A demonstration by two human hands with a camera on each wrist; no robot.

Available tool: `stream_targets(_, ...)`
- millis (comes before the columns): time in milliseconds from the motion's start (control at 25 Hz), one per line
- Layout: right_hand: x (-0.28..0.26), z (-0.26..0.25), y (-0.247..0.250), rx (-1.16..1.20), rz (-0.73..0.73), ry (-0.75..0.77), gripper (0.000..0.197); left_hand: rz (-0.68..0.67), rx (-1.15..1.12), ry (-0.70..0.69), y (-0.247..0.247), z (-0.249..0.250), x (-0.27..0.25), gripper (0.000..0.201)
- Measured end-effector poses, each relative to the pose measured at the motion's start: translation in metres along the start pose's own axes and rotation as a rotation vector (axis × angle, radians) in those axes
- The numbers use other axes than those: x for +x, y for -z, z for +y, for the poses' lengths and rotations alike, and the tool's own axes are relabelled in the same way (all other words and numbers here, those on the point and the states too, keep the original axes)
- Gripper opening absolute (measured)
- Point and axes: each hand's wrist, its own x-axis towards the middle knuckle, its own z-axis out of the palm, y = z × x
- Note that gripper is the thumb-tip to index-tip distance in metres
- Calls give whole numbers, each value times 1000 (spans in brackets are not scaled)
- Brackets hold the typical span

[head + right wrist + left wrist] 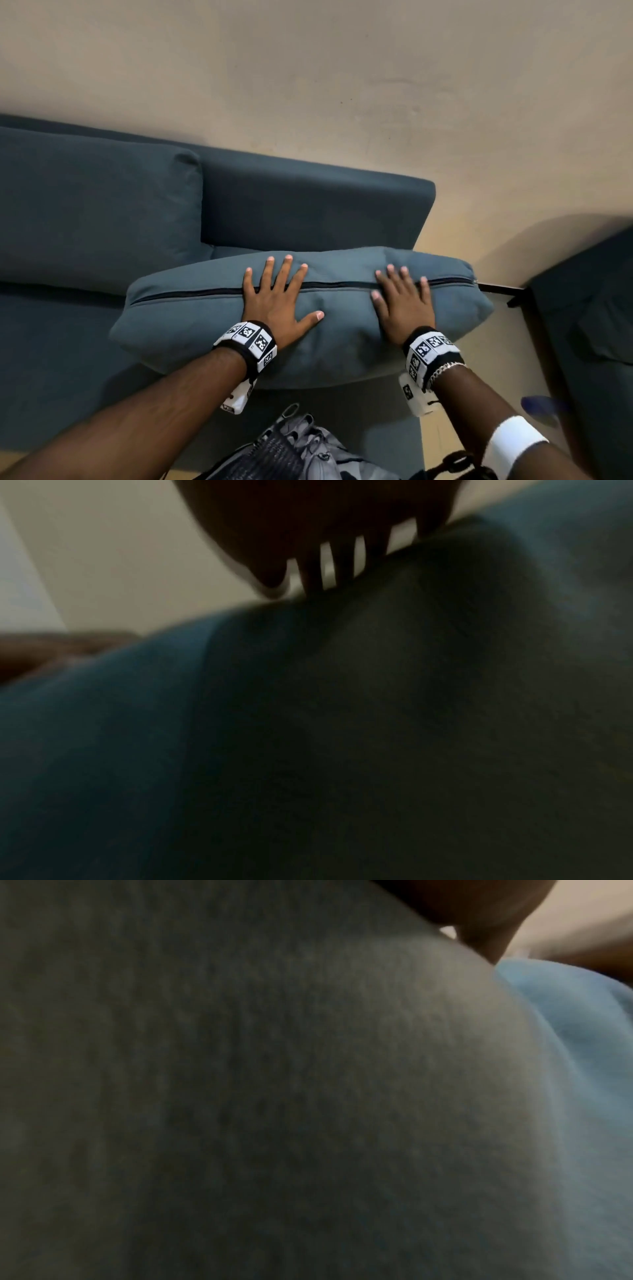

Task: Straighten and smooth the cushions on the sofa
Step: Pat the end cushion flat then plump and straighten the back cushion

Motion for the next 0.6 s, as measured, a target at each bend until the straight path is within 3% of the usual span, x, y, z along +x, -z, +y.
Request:
stream_targets(40,4,7,-10,-64,-202,7,93,-2,6,-16,-2,0,0,99)
stream_targets(80,7,10,-10,-48,-268,-15,84,3,15,-33,-5,0,0,98)
stream_targets(120,12,9,-2,90,-163,-43,67,26,17,-40,-7,-1,0,98)
stream_targets(200,19,8,28,403,273,-65,46,79,-1,-29,-10,-8,-1,96)
stream_targets(240,18,9,40,451,491,-70,45,93,-4,-35,-11,-11,-2,95)
stream_targets(280,16,17,45,413,619,-75,49,95,-6,-45,-12,-14,-3,95)
stream_targets(320,16,27,40,310,632,-105,56,92,-9,-50,-12,-17,-3,96)
stream_targets(360,17,35,28,197,478,-156,64,92,-12,-50,-12,-19,-3,96)
stream_targets(440,14,56,-10,19,-67,-218,80,79,-22,-73,-13,-15,-2,96)
stream_targets(480,18,67,-18,-3,-235,-237,80,69,-17,-94,-14,-12,-3,95)
stream_targets(520,20,71,-16,30,-267,-261,74,62,-5,-110,-16,-10,-4,94)
stream_targets(600,26,68,4,195,19,-271,59,87,6,-90,-17,-14,-4,94)
